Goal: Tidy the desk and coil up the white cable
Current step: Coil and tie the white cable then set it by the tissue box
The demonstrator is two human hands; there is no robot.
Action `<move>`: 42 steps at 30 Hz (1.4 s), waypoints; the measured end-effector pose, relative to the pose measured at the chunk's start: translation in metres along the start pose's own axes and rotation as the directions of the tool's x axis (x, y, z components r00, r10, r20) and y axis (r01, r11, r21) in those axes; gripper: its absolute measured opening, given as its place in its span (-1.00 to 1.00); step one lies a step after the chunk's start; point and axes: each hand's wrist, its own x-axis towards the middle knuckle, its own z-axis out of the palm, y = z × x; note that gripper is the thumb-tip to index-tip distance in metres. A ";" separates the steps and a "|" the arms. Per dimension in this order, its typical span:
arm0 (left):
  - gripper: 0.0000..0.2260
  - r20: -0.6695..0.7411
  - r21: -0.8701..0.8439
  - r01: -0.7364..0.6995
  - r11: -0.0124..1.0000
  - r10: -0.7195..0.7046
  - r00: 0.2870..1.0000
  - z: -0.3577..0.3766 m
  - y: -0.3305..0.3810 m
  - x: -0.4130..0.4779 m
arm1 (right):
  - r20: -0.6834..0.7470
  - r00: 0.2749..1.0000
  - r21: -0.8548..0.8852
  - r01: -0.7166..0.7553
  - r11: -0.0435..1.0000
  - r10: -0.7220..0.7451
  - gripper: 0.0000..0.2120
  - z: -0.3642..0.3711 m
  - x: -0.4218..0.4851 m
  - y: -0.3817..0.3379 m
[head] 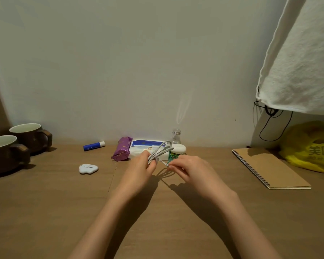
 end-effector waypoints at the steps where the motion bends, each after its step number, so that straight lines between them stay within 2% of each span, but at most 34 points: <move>1: -0.88 -0.036 0.082 -0.016 0.997 0.019 0.999 0.002 0.000 -0.001 | -0.039 0.998 -0.043 0.043 0.998 -0.045 -0.81 0.000 0.000 -0.002; 3: -0.91 -0.072 0.247 -0.033 0.968 0.052 0.996 0.006 0.001 -0.002 | -0.077 0.988 -0.123 0.122 0.985 -0.132 -0.81 0.000 0.000 -0.006; 5: -0.91 -0.041 0.388 -0.069 0.919 0.092 0.995 0.010 0.002 -0.003 | -0.107 0.975 -0.203 0.169 0.965 -0.193 -0.75 -0.002 0.001 -0.007; 8: -0.89 0.091 0.411 -0.266 0.872 0.251 0.964 0.010 0.000 -0.006 | -0.161 0.962 -0.276 0.172 0.946 -0.222 -0.71 -0.006 0.005 0.002; 10: -0.85 0.179 0.297 -0.395 0.869 0.356 0.917 0.006 -0.001 -0.008 | -0.166 0.974 -0.190 0.121 0.974 -0.154 -0.77 -0.013 0.005 0.009; 12: -0.91 0.284 0.043 -0.396 0.917 0.369 0.885 0.002 0.004 -0.008 | -0.124 0.992 0.070 0.001 0.998 0.007 -0.90 -0.022 0.002 0.014; 13: -0.91 0.353 -0.121 -0.331 0.936 0.353 0.867 0.000 0.010 -0.009 | -0.066 0.993 0.252 -0.079 0.965 0.099 -0.93 -0.028 0.000 0.017; 15: -0.93 0.459 -0.357 -0.204 0.912 0.361 0.811 -0.004 0.022 -0.012 | 0.102 0.977 0.556 -0.212 0.803 0.186 -0.93 -0.043 -0.004 0.021; 17: -0.94 0.484 -0.473 -0.167 0.865 0.414 0.771 -0.009 0.033 -0.014 | 0.186 0.967 0.683 -0.255 0.684 0.174 -0.90 -0.052 -0.009 0.025; 20: -0.92 0.411 -0.601 -0.111 0.792 0.425 0.807 -0.011 0.040 -0.017 | 0.170 0.960 0.717 -0.275 0.641 0.222 -0.88 -0.047 -0.009 0.024; 23: -0.87 0.303 -0.711 0.009 0.703 0.295 0.906 -0.007 0.037 -0.014 | 0.136 0.946 0.753 -0.292 0.590 0.296 -0.89 -0.034 -0.003 0.017; 26: -0.80 0.239 -0.674 0.052 0.737 0.151 0.959 0.000 0.030 -0.008 | 0.072 0.957 0.684 -0.252 0.685 0.280 -0.87 -0.018 0.001 0.011; 29: -0.79 0.238 -0.638 0.095 0.764 0.078 0.968 0.006 0.023 -0.004 | -0.008 0.964 0.536 -0.220 0.815 0.265 -0.86 -0.006 0.004 0.005; 33: -0.76 0.257 -0.614 0.141 0.776 0.028 0.966 0.010 0.017 -0.002 | -0.037 0.969 0.481 -0.198 0.854 0.246 -0.82 -0.001 0.004 0.002; 38: -0.79 0.216 -0.638 0.139 0.758 0.003 0.976 0.013 0.021 -0.002 | -0.080 0.952 0.520 -0.213 0.827 0.296 -0.86 -0.003 0.003 0.004; 42: -0.79 0.228 -0.675 0.143 0.724 0.020 0.973 0.013 0.021 -0.001 | -0.081 0.927 0.659 -0.226 0.717 0.366 -0.89 -0.004 0.005 0.004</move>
